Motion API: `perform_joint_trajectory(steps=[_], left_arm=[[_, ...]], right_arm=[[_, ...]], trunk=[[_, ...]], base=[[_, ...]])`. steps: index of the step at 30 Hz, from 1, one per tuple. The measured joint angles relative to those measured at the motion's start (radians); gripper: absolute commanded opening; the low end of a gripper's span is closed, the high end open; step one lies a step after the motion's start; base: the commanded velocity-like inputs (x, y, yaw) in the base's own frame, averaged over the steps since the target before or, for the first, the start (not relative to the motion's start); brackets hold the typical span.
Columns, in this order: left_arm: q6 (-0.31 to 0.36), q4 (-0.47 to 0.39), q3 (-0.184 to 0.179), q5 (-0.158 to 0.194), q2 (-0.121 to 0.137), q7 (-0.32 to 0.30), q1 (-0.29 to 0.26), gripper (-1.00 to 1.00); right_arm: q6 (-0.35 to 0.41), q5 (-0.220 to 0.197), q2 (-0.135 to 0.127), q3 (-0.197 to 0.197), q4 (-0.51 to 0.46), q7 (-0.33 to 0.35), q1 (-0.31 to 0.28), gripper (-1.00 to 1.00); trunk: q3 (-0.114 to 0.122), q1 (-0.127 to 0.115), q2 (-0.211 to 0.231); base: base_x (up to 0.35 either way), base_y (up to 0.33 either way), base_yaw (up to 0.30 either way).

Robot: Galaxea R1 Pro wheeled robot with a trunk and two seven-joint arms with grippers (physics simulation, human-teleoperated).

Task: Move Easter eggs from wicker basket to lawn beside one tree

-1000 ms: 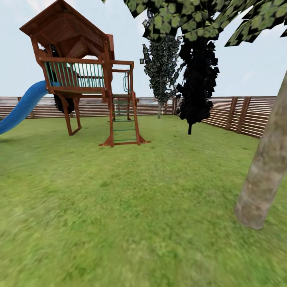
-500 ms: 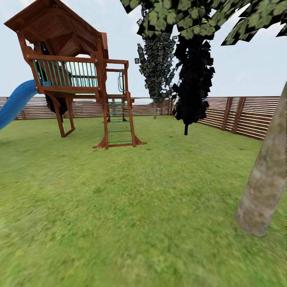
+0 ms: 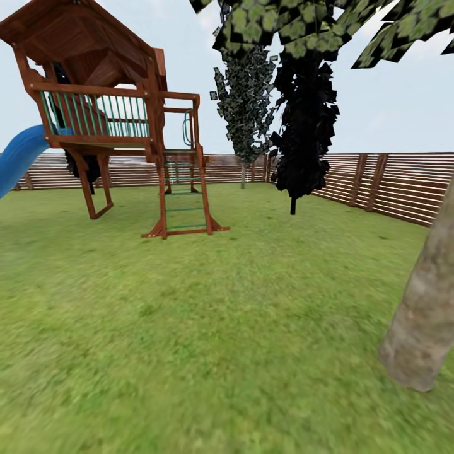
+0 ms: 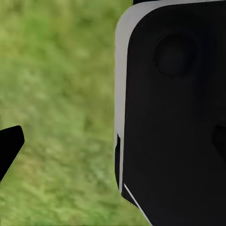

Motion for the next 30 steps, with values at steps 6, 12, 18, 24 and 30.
perform_joint_trajectory(steps=[6,12,18,24,30], left_arm=[[0.0,0.0,0.0,0.0,0.0,0.0,0.0,1.0],[0.0,0.0,0.0,0.0,0.0,0.0,0.0,1.0],[0.0,0.0,0.0,0.0,0.0,0.0,0.0,1.0],[0.0,0.0,0.0,0.0,-0.001,0.0,0.0,1.0],[0.0,0.0,0.0,0.0,-0.002,0.0,0.0,1.0]], right_arm=[[0.0,0.0,0.0,0.0,0.0,0.0,0.0,1.0],[0.0,-0.002,0.0,-0.001,0.0,0.0,0.0,1.0],[0.0,-0.002,0.0,-0.001,0.0,0.0,0.0,1.0],[0.0,-0.002,0.0,-0.001,0.0,0.0,0.0,1.0],[0.0,-0.002,0.0,0.0,0.0,0.0,0.0,1.0]], trunk=[[0.0,0.0,0.0],[0.0,0.0,0.0],[0.0,0.0,0.0],[0.0,0.0,0.0],[0.0,0.0,0.0]], base=[[0.328,0.0,0.0],[0.328,0.0,0.0],[0.328,0.0,0.0],[0.328,0.0,0.0],[0.328,0.0,-0.021]])
